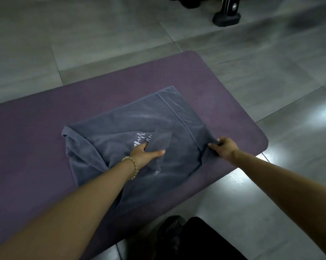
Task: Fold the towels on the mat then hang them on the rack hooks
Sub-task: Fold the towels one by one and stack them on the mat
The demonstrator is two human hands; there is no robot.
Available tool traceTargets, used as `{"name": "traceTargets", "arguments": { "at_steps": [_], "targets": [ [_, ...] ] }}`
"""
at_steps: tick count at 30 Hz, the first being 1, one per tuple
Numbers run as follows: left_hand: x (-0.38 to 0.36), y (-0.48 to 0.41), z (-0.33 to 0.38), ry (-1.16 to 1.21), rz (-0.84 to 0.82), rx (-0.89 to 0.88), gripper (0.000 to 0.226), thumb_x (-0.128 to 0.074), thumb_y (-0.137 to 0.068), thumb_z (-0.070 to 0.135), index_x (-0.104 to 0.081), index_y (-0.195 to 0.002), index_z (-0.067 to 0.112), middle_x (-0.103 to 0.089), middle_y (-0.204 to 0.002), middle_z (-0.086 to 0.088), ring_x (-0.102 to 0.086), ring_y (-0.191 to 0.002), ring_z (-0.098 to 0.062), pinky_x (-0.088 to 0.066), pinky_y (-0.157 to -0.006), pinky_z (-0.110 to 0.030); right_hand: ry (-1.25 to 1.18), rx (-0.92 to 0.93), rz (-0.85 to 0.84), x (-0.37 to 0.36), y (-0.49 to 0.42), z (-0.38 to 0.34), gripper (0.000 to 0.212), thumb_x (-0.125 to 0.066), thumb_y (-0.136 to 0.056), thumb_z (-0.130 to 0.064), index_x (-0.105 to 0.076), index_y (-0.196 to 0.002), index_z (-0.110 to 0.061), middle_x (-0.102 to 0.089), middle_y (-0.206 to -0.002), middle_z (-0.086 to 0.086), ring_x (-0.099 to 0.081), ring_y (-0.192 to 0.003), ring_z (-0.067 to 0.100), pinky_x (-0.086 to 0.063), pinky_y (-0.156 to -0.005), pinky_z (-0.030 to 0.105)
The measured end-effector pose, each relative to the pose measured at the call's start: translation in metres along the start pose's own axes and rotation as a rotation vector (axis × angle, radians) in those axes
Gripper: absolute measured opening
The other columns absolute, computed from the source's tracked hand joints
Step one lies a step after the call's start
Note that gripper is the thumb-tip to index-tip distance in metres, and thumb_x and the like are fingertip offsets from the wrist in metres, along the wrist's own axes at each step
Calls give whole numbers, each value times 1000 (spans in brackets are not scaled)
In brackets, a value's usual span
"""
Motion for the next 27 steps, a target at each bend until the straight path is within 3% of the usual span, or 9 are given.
{"name": "traceTargets", "arguments": {
  "at_steps": [3, 5, 7, 9, 13, 16, 18, 24, 27],
  "targets": [
    [27, 20, 22, 121, 42, -12, 28, -81, -73, 17, -65, -96, 15, -70, -106, -8, -66, -98, -24, -51, -95, -38, 185, 245, 11, 12, 23, -59, 25, -65, -89, -29, -46, -96, -14, -53, -90, 7, -54, -79, 25, -49, -78, 36],
    [57, 34, 41, 171, 90, -40, 63, -89, -59, 33, -58, -109, 12, -66, -118, -9, -64, -105, -25, -50, -96, -42, 71, 365, 26, 19, 48, -101, 32, -70, -86, -22, -42, -101, -15, -55, -82, 8, -55, -60, 24, -50, -57, 29],
    [95, 44, 55, 204, 139, -90, 115, -93, -31, 54, -52, -128, 9, -63, -124, -8, -64, -107, -26, -51, -95, -44, -168, 418, -26, 22, 72, -146, 32, -71, -84, -10, -47, -105, -16, -55, -76, 8, -53, -40, 10, -44, -37, 20],
    [128, 66, 74, 278, 168, -146, 126, -93, -26, 53, -47, -135, 11, -63, -122, -8, -65, -104, -26, -52, -93, -43, -298, 468, -98, 22, 96, -192, 18, -71, -83, -8, -58, -95, -10, -58, -78, 14, -54, -39, 3, -46, -37, 17],
    [180, 132, 118, 383, 222, -214, 67, -82, -71, 20, -51, -129, 7, -67, -107, -10, -67, -92, -20, -56, -82, -29, -444, 572, -309, 12, 153, -274, 13, -75, -79, -15, -65, -80, -8, -67, -78, 15, -67, -60, 13, -59, -67, 24],
    [220, 176, 141, 429, 289, -289, 34, -72, -82, 12, -59, -112, 4, -67, -85, -6, -68, -64, -9, -55, -58, -17, -400, 665, -500, -1, 205, -322, 26, -76, -78, -10, -65, -102, -11, -73, -83, -3, -69, -78, 6, -54, -80, 17],
    [247, 211, 154, 483, 377, -348, 24, -71, -83, 13, -60, -102, 4, -68, -77, -6, -66, -56, -6, -55, -55, -17, -305, 741, -521, -3, 236, -346, 41, -76, -77, -9, -61, -115, -9, -74, -93, -2, -68, -88, 5, -51, -88, 18],
    [305, 317, 174, 605, 493, -568, 14, -67, -87, 20, -65, -90, 6, -70, -78, -4, -68, -70, -10, -55, -65, -17, -243, 1061, -301, 14, 337, -406, 13, -69, -84, -8, -65, -91, 2, -69, -62, -5, -66, -60, 4, -55, -63, 18],
    [314, 361, 173, 579, 495, -672, 15, -59, -92, 20, -66, -93, 7, -73, -73, 3, -69, -72, -7, -55, -71, -16, -230, 1182, -135, 23, 388, -426, 28, -67, -87, -20, -65, -80, 7, -65, -55, 4, -60, -50, 9, -51, -55, 24]
  ]
}}
Point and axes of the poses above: each hand's wrist, its own y-axis away from the middle knuckle, its own x-axis out of the back of the hand, z = x × y, the point moved 7 cm from there along -y, towards the middle knuckle
